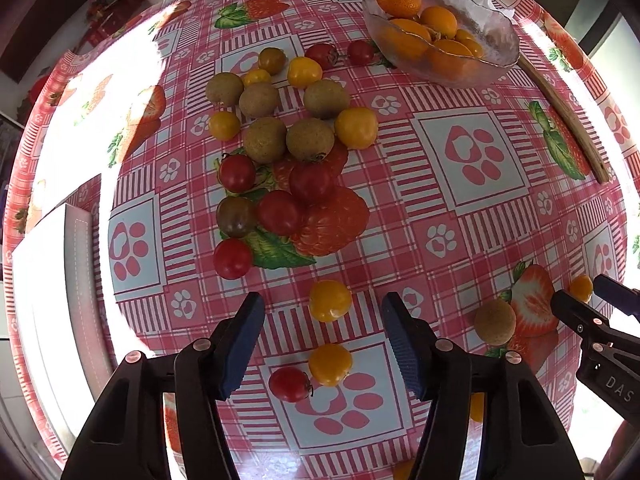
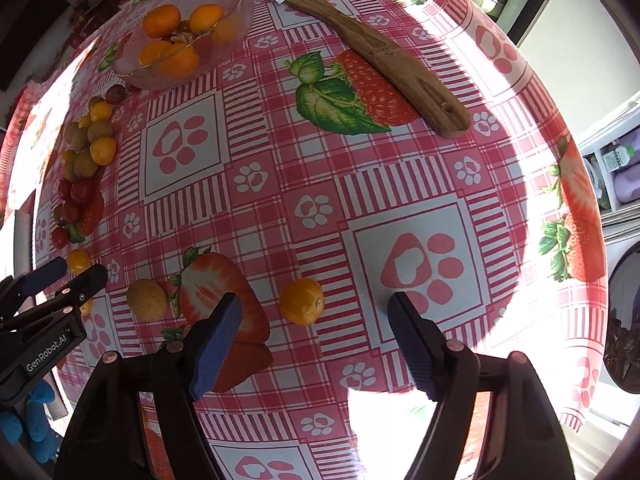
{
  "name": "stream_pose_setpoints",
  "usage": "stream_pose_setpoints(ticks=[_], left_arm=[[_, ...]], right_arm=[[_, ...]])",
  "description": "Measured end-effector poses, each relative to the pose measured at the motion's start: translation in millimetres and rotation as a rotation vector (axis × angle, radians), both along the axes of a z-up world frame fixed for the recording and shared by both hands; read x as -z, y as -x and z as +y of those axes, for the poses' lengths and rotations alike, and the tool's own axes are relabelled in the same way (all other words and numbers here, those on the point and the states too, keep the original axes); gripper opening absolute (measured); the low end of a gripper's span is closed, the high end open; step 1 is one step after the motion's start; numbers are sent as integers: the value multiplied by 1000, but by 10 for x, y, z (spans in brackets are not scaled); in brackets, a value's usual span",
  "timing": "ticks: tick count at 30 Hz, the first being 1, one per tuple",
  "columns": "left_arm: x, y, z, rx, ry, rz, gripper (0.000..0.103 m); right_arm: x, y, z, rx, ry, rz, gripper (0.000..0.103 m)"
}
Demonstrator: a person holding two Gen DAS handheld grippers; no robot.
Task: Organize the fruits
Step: 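Move both tools toward the yellow cherry tomatoes on the tablecloth, then close the left tool on a yellow tomato while the right tool grasps another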
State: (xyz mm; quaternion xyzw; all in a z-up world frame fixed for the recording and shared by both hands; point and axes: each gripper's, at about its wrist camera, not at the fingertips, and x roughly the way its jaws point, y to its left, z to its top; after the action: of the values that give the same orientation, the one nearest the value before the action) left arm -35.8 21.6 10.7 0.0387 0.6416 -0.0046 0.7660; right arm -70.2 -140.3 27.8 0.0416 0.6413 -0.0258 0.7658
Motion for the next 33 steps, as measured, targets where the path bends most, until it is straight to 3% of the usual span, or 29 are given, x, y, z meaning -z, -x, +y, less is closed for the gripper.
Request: stream_pose_setpoints(ticks=[2,3,4,5,9,12,18,25,33], left_arm=[[-22,-6,-11,9,31,-4,41],[-33,1,-36,20,42,-7,30],[-43,8,-62,31,43,-11,21],[-55,34,-117,34,41,-16,21],[-182,94,-69,5,122,-37,21],[-282,146,22,-2,128,-46,21],[-412,249,347,-44,124,-56,21],[-484,392,903,-138,106,-79,21],[-554,619,1690,-277,52,-109,21]], right_arm=[[-44,-3,138,-24,65,-20,59],[-19,-26,206,-37,50,-41,54],[-39,-25,232,-47,55,-39,38],[-52,-22,273,-55,60,-44,21],[-112,-32,293,-27,19,-12,21],[-314,73,81,3,4,54,21],[-476,5,118,-26,-69,66,21],[-527,-164,513,-113,-123,31,21],[-500,-285,1379,-258,-178,14,21]])
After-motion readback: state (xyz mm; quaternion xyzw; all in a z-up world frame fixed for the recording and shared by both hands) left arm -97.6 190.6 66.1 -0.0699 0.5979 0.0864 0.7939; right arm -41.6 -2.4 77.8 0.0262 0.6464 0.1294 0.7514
